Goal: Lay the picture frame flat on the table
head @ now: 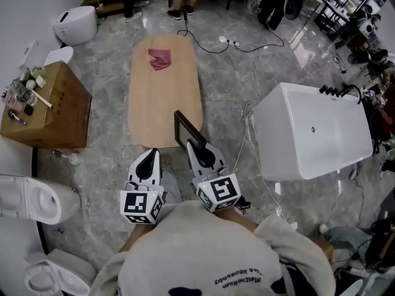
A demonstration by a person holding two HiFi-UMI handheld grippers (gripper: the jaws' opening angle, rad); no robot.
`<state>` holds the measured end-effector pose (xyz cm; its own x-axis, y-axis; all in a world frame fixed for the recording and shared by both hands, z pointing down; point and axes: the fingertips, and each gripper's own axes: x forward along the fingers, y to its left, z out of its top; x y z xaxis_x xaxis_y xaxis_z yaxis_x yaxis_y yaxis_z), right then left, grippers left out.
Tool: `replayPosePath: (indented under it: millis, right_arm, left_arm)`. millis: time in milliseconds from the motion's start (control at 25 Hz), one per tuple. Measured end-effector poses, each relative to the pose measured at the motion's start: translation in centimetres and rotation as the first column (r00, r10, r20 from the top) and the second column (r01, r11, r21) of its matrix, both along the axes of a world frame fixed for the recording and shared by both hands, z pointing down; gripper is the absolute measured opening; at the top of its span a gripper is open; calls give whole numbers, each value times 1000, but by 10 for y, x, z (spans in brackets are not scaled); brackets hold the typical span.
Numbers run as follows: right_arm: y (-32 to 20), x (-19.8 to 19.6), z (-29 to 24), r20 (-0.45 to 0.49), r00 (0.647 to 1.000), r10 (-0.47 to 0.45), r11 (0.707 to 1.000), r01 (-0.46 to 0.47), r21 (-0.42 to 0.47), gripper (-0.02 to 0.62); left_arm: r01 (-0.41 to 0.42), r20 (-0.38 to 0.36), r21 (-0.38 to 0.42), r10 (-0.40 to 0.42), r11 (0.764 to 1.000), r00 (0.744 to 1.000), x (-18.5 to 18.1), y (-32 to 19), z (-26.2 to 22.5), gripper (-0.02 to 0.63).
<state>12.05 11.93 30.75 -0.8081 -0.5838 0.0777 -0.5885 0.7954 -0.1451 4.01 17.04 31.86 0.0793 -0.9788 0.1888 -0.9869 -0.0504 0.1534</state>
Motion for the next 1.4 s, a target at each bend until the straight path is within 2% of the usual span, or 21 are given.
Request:
replayPosePath:
  millis: [560,800,1160,1400]
  right_arm:
    - [-90,-71,6,-19,999,42,999,-43,-16,17]
    - [-130,-97,6,-26,997,79,996,-80,-25,18]
    - [-176,-112,11,-32,983,183,983,-183,-24,17]
    - [-191,-109,11,-34,973,227,974,-228,-1,18]
  left_arm:
    - [-55,-25,-15,55,998,998,-73,-101,3,8]
    - [-113,-35,-25,112,993,993,-97,-146,6,8]
    - [-247,-16,-23,247,969,969,-106,-204,10,9]
    - [-283,-13,-5,283,959,959,-109,-227,10,8]
